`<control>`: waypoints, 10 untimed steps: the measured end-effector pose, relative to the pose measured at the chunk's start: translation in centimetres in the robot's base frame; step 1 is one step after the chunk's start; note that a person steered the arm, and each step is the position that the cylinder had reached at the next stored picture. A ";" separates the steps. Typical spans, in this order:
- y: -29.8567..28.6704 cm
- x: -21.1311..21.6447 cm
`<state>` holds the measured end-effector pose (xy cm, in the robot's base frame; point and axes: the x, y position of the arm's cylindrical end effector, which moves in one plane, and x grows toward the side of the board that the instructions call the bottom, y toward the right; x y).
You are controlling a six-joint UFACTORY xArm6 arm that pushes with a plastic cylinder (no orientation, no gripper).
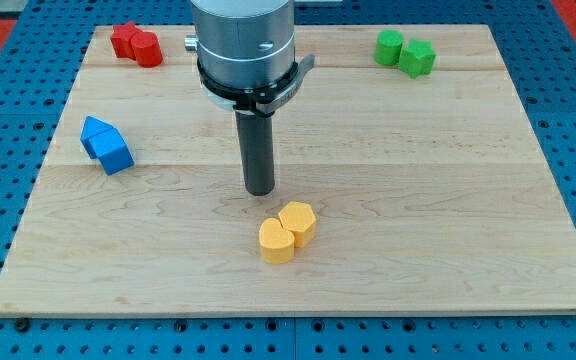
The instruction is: Push the green star slightly down
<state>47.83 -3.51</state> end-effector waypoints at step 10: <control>0.5 -1.8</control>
<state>46.01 -3.00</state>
